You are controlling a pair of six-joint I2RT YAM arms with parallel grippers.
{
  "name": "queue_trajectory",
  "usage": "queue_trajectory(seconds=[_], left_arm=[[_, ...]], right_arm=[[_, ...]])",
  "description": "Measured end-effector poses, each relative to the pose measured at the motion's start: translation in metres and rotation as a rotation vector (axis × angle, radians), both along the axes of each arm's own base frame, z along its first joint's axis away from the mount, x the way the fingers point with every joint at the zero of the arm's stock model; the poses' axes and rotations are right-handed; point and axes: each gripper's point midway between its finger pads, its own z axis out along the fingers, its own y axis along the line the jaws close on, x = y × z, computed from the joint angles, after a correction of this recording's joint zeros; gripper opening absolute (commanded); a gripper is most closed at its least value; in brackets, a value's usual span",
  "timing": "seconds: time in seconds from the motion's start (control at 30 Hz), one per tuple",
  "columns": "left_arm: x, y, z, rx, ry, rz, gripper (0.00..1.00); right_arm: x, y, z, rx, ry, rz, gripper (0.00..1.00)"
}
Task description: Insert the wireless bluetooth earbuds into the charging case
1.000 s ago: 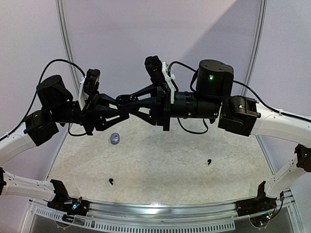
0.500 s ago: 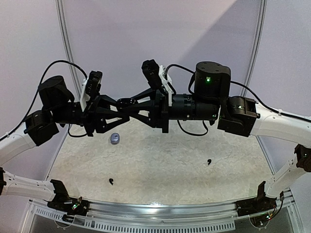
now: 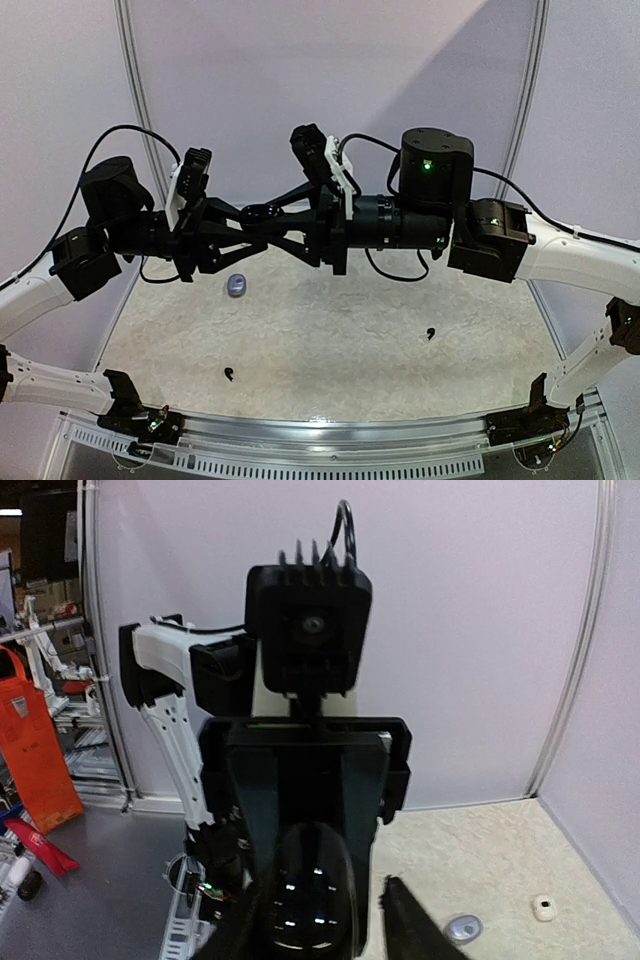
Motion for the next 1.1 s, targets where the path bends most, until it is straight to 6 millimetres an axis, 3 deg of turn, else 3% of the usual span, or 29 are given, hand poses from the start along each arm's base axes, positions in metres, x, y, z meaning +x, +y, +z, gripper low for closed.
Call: queue_trajectory(seconds=[0.07, 0.17, 0.8, 1.1], left_arm=[[0.0, 0.0, 0.0, 0.001, -0.014, 0.003, 0.0], [0.003, 0.0, -0.006, 0.025, -0.036, 0.021, 0.0], [0.023, 0.01, -0.046, 0.251, -0.351, 0.149, 0.0], [0.023, 0.013, -0.061, 0.317, -0.392, 0.14, 0.0]], right_arm=[[0.005, 0.0, -0.002, -0.005, 0.013, -0.029, 0.65], [0.015, -0.002, -0.006, -0.02, 0.024, -0.082, 0.68], [0.03, -0.001, -0.049, -0.186, 0.111, -0.169, 0.65], [0.036, -0.003, -0.046, -0.17, 0.152, -0.19, 0.64]])
